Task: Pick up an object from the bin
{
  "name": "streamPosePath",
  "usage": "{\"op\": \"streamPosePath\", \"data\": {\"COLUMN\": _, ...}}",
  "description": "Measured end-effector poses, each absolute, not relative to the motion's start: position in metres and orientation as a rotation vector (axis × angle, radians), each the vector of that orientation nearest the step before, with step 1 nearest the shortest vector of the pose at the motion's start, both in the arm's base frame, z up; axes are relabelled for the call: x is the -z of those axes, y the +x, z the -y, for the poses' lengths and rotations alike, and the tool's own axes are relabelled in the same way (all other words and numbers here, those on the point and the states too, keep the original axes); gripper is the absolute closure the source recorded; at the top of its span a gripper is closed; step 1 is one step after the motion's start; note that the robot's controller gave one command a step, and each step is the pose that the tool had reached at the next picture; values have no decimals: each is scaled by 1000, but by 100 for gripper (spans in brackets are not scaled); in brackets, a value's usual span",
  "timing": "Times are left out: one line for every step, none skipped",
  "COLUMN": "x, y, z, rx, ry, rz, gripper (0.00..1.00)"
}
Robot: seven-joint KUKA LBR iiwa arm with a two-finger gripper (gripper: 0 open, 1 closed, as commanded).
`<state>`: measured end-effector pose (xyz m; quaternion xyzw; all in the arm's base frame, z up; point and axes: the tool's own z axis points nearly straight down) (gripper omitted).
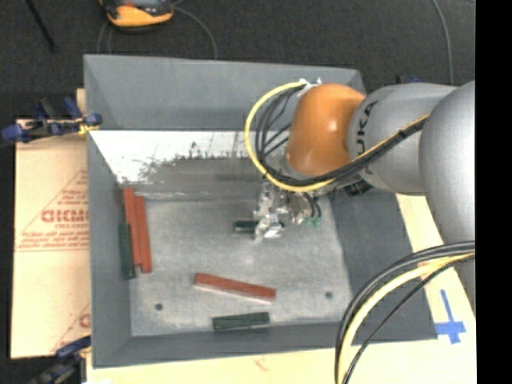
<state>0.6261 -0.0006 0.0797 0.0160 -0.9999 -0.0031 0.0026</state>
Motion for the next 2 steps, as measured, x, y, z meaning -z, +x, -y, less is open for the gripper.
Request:
{"op": "streamPosePath", "data": {"x": -80, "y": 626, "z": 1, "rx": 10, "ry": 49, "rz": 3137, "gripper": 100}}
{"op": "streamPosePath", "data": {"x": -272, "y": 624, "z": 7, "rx": 1, "ry": -104, "rz": 3152, "gripper": 100}}
